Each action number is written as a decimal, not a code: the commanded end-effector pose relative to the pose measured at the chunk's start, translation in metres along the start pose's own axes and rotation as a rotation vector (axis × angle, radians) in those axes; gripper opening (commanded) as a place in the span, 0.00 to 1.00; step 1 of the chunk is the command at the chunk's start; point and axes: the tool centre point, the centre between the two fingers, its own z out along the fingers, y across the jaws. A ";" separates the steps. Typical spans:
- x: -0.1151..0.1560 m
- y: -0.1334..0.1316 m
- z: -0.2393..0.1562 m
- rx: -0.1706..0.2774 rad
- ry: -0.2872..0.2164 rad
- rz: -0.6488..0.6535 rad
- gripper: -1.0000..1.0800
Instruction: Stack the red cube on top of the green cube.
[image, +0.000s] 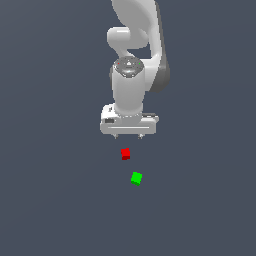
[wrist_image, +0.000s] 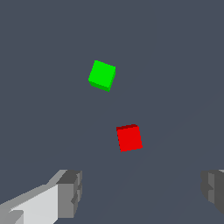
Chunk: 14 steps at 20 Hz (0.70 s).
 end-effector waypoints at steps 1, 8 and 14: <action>0.000 0.000 0.000 0.000 0.000 0.000 0.96; -0.001 0.002 0.018 0.001 -0.002 -0.031 0.96; -0.003 0.007 0.061 0.004 -0.007 -0.103 0.96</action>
